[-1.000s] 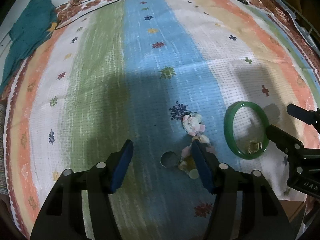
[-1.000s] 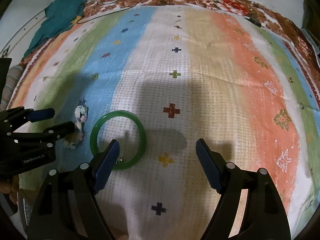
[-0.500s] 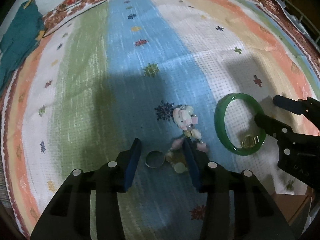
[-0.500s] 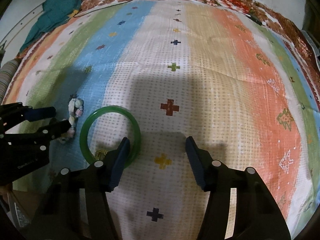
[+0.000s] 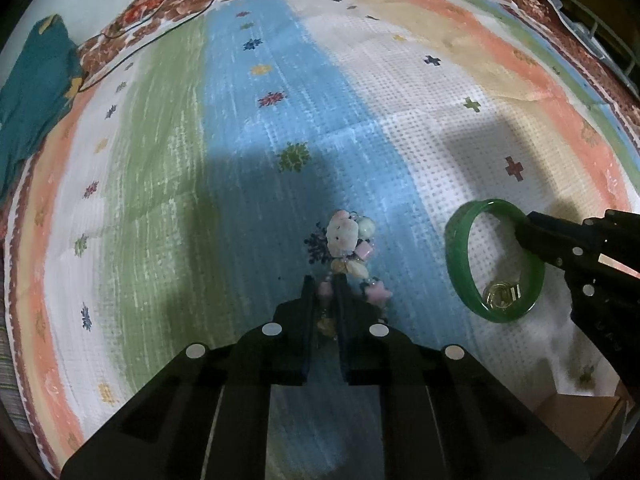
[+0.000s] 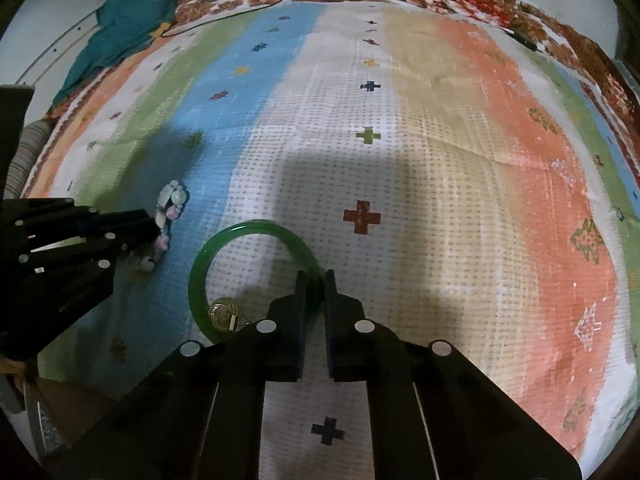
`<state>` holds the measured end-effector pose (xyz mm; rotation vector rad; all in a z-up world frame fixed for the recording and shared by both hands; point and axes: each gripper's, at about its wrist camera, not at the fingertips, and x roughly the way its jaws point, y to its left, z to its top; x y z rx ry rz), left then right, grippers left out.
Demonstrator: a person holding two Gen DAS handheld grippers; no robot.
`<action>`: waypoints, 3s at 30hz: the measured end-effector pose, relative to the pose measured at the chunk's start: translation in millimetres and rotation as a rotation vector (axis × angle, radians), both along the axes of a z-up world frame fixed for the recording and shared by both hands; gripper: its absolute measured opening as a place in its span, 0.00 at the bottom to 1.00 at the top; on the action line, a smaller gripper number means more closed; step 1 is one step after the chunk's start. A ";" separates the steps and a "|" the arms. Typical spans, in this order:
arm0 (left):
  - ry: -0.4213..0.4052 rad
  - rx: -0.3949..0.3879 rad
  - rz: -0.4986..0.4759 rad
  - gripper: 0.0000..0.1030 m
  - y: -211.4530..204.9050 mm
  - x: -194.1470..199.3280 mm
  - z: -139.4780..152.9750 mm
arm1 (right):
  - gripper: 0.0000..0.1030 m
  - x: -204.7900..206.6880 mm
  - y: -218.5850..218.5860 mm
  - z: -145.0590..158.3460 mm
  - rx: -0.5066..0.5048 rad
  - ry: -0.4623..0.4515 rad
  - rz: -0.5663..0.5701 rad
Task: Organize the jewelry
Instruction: 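Close the right tool on the bangle rim while the left tool grips the white charm strand, then lift the bangle and charm strand and carry both over the tin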
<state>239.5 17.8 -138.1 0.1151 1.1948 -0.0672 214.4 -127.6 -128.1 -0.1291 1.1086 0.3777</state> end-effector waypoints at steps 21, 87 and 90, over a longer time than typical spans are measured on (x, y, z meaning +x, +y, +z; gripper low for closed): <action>-0.111 -0.026 0.052 0.09 5.3 -29.0 55.4 | 0.08 -24.4 -16.3 40.5 0.014 -0.100 -0.052; -0.378 -0.202 -0.008 0.10 -32.6 -165.4 175.2 | 0.08 -142.0 -33.4 129.8 0.098 -0.332 -0.001; -0.382 -0.209 -0.006 0.10 -32.2 -173.6 177.1 | 0.08 -147.6 -33.6 129.5 0.099 -0.329 0.002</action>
